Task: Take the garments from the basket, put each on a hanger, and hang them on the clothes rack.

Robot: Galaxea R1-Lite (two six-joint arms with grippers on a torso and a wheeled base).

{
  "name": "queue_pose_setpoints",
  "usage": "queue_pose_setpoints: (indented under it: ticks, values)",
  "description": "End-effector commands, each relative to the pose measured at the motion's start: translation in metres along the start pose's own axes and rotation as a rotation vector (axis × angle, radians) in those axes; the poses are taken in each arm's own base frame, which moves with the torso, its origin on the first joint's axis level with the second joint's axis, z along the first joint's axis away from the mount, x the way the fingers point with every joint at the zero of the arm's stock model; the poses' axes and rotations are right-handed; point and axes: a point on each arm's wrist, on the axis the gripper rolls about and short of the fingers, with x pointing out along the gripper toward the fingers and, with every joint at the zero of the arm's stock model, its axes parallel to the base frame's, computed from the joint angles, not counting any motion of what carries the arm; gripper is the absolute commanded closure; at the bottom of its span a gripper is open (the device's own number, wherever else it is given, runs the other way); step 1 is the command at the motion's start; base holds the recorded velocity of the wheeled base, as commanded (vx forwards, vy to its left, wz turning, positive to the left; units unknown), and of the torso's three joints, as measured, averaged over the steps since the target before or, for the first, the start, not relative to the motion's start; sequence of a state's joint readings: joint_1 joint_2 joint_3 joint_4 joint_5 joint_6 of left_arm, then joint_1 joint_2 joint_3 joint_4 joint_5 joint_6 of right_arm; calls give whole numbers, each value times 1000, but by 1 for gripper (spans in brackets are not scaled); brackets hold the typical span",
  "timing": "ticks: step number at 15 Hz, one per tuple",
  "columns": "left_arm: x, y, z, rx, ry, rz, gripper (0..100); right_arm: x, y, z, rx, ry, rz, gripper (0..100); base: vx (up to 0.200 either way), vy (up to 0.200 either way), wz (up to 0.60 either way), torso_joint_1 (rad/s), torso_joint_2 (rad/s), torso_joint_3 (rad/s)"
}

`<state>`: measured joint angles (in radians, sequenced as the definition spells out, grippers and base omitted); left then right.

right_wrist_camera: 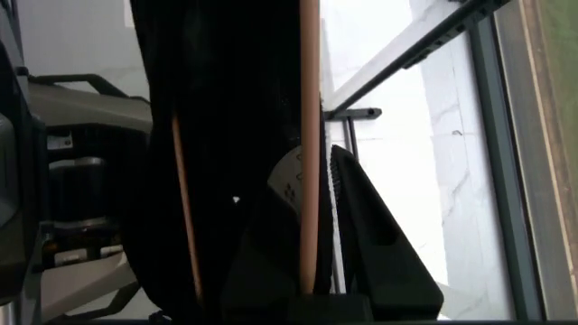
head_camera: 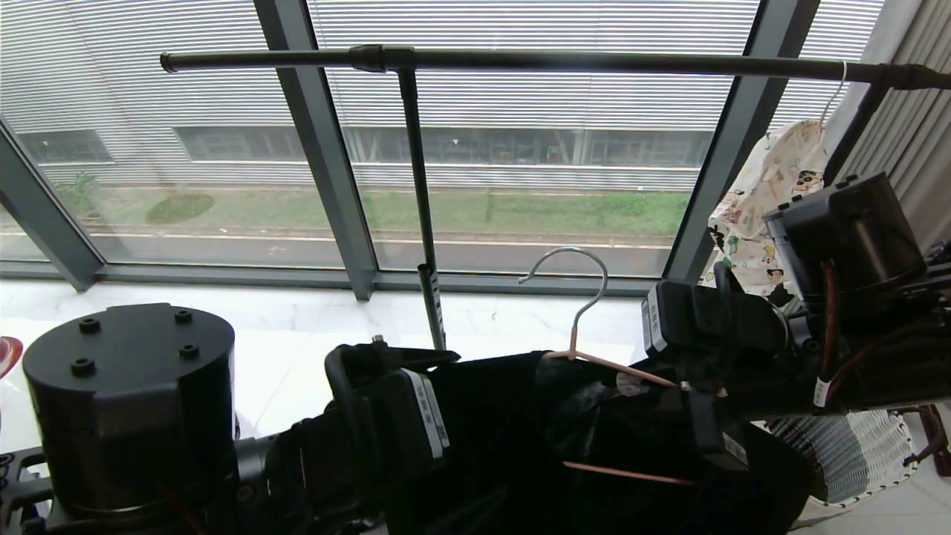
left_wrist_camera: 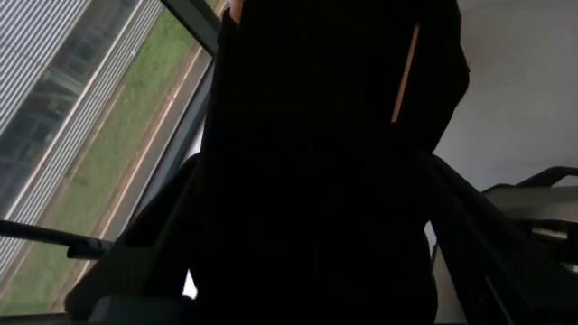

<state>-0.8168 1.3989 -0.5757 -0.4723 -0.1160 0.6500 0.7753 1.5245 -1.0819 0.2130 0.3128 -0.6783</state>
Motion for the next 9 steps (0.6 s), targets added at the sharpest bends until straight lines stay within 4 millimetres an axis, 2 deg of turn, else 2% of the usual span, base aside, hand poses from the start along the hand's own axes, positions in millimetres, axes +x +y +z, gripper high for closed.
queue_pose_setpoints:
  ticks: [1, 5, 9]
  values:
    - [-10, 16, -16, -41, 58, 88, 0, -9, 0, 1, -2, -13, -20, 100, 0, 0, 0, 0, 0, 0]
    - [-36, 32, -65, -152, 235, 236, 0, -26, 9, -7, 2, -19, -37, 100, 0, 0, 0, 0, 0, 0]
    - [-38, 43, -81, -200, 301, 284, 0, -38, 18, -12, -70, -45, -43, 100, 0, 0, 0, 0, 0, 0]
